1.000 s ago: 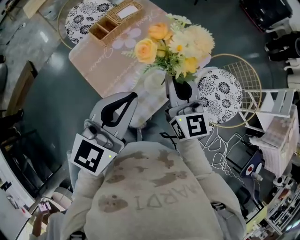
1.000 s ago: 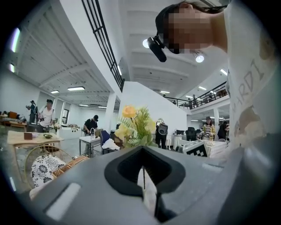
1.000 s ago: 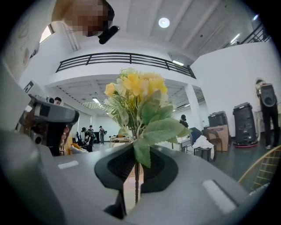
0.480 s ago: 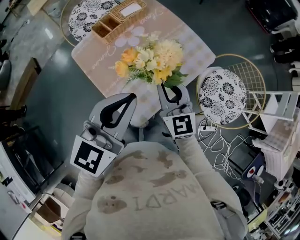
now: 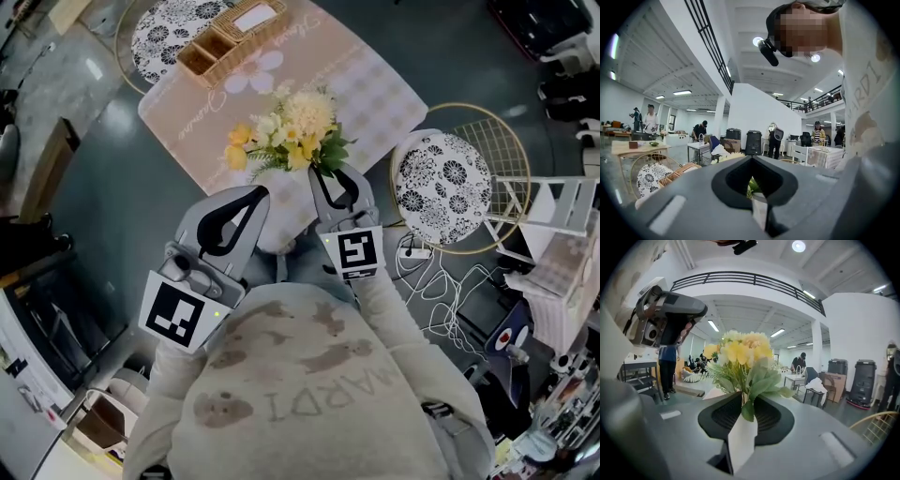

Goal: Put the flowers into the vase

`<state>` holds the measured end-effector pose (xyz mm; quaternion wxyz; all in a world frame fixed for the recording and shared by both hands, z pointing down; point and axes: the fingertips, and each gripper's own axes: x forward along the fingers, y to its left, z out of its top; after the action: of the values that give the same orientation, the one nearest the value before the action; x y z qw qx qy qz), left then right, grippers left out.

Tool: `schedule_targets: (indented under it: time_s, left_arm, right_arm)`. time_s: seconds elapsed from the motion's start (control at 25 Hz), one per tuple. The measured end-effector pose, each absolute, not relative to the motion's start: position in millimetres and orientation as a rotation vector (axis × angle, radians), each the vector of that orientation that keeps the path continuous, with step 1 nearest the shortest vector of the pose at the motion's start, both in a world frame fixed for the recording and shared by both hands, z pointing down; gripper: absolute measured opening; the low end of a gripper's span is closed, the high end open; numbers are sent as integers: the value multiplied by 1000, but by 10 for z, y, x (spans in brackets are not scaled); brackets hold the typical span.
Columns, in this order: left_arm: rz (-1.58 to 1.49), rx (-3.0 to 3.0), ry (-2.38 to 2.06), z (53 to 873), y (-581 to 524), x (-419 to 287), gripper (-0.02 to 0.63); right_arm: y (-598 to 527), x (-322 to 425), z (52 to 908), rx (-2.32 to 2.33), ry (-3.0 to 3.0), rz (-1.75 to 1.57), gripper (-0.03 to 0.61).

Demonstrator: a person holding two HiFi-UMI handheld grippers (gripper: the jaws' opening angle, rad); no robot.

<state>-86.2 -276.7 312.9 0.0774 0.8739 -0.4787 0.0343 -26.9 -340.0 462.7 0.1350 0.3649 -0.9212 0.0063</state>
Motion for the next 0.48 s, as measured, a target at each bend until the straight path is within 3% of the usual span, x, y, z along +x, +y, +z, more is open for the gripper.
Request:
schedule_targets:
  time_s: [0.24, 0.48]
  left_arm:
    - [107, 2615, -1438, 3138, -2765, -858, 0]
    - [103, 2626, -1488, 3086, -2795, -819, 0]
  right_arm:
    - [-3338, -169, 4655, 1081, -2640, 40, 101]
    - [-3285, -156, 4721, 1017, -2633, 183, 141]
